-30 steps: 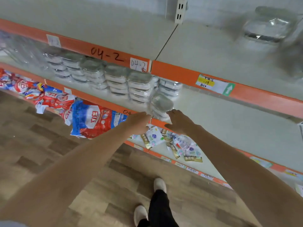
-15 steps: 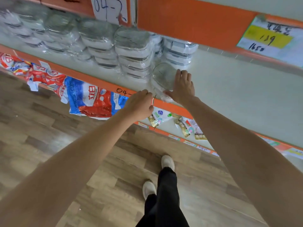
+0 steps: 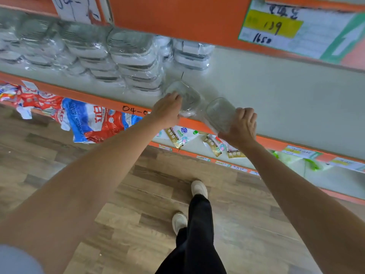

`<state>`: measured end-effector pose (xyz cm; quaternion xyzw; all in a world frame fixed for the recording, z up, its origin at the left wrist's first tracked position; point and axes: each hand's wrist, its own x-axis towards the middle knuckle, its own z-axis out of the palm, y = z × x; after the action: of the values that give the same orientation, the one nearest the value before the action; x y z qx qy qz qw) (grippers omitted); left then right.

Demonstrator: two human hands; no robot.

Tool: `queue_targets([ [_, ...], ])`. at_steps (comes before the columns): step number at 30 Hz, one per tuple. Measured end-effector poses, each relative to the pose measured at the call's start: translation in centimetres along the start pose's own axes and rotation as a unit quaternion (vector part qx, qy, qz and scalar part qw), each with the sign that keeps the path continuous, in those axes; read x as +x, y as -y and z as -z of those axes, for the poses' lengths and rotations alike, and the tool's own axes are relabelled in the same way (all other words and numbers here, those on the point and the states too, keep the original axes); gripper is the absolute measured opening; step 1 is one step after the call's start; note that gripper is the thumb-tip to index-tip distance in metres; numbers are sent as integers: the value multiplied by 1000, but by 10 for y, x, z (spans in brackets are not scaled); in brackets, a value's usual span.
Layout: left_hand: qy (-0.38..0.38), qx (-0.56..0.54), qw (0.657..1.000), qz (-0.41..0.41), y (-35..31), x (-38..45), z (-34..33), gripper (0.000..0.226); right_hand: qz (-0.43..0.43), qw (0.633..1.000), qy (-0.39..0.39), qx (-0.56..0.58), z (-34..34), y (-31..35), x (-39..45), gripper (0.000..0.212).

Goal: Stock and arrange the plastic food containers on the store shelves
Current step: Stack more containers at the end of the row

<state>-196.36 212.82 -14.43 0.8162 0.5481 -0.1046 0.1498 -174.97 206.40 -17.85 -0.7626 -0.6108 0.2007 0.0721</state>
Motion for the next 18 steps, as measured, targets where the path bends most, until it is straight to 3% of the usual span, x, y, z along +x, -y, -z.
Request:
queue_targets([
  [4, 45, 40, 998, -28, -4, 28, -5, 87, 0, 1000, 15, -9, 1, -24, -9, 86],
  [7, 77, 117, 989, -40, -9, 46, -5, 97, 26, 999, 27, -24, 3, -34, -13, 87],
  [18, -53, 221, 967, -114, -30, 38, -6, 72, 24, 997, 48, -51, 5, -34, -10, 87],
])
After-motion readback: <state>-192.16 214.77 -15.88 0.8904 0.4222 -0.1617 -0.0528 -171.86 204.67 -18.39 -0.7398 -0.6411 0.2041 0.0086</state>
